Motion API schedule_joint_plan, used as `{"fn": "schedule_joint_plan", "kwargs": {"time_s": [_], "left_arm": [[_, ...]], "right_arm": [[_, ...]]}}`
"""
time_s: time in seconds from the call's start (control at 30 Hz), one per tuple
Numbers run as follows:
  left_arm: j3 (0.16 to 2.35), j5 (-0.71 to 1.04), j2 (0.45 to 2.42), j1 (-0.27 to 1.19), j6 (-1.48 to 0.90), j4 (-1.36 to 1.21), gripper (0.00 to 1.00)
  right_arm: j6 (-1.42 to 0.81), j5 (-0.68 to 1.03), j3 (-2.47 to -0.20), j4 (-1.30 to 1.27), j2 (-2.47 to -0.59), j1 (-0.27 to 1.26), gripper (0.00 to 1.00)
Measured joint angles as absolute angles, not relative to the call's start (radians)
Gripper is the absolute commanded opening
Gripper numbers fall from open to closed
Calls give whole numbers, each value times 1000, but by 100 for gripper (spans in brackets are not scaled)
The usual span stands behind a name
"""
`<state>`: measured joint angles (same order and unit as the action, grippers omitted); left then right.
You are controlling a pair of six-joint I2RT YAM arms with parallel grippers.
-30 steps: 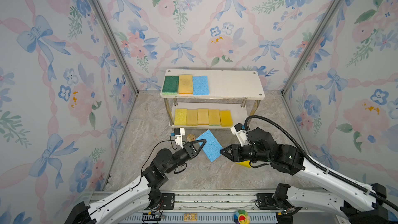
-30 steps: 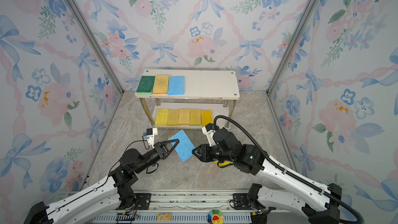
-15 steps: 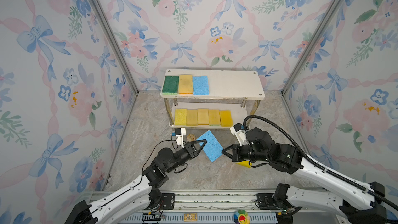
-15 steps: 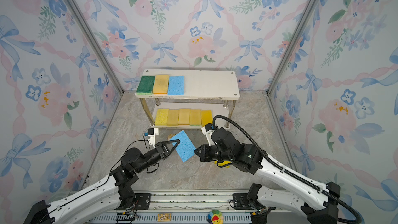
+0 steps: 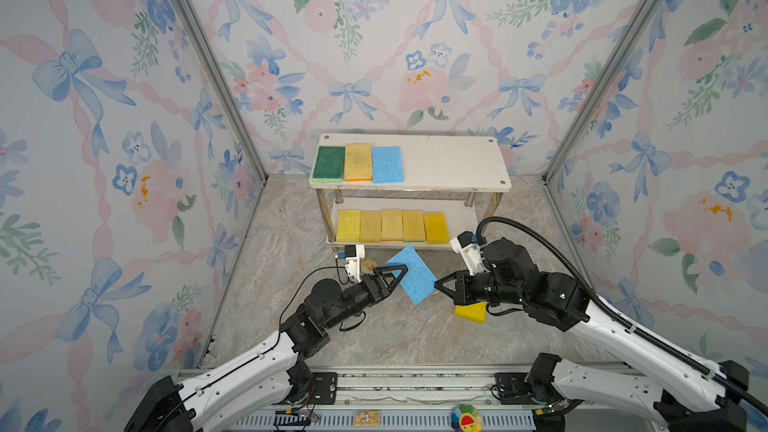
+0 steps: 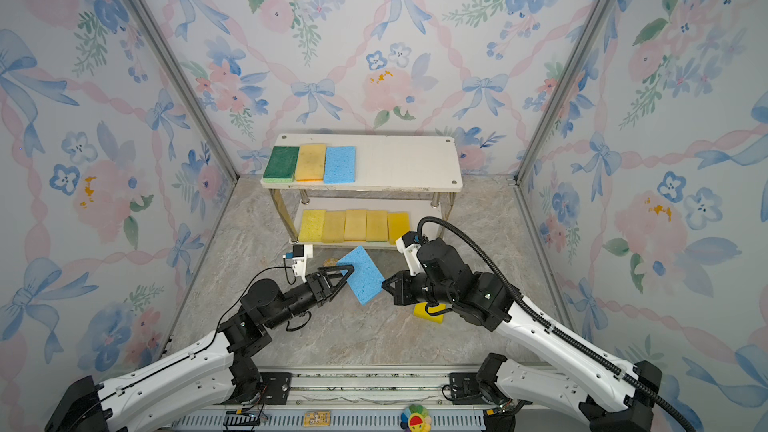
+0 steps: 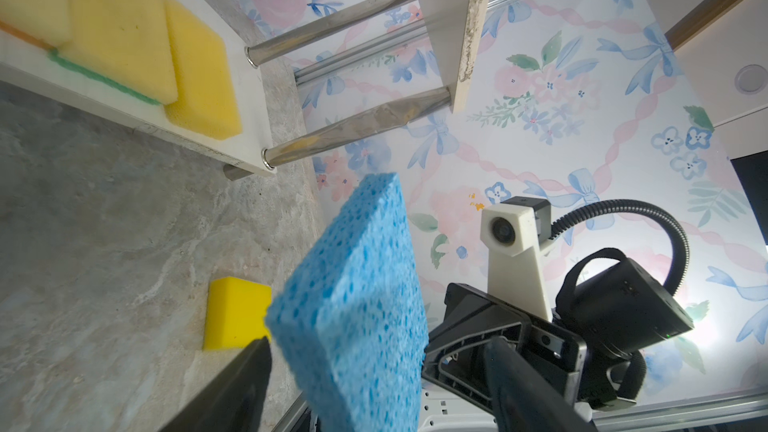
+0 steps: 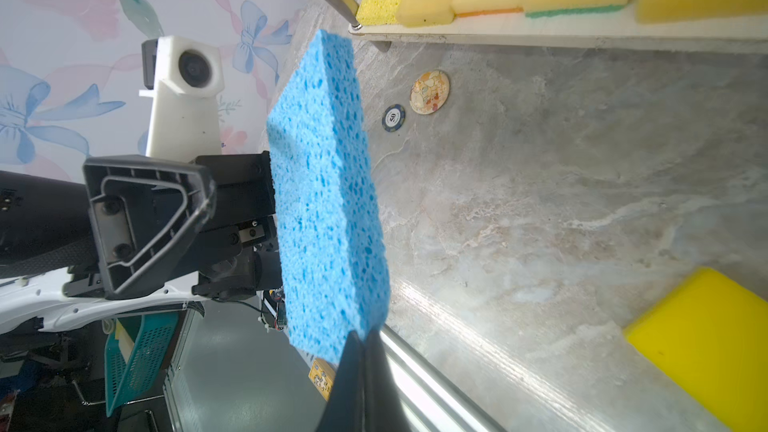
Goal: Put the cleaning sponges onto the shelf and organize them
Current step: 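Carry the blue sponge over the top shelf while the left gripper draws back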
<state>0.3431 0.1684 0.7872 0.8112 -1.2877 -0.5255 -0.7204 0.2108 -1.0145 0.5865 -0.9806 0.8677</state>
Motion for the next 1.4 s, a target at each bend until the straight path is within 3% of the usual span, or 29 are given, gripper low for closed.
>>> {"fn": "schedule_joint_plan", "kwargs": {"time_s": [0.23, 0.5, 0.77, 1.1, 1.4], "left_arm": [[343, 167, 725, 796, -1291, -513, 98], [417, 209, 609, 659, -1222, -313, 98], [402, 221, 487, 619, -1193, -242, 98], [355, 237, 522, 602, -1177, -192, 98], [350, 237, 527, 602, -1150, -157, 98]], "right_arm": [[-698, 224, -1048, 595, -950, 838, 0], [-704, 192, -1081, 635, -890, 839, 0], [-706, 170, -1293, 722, -882, 804, 1], [-753, 246, -1612, 725, -1044, 581, 1], [-909, 328, -1676, 569, -1238, 455, 1]]}}
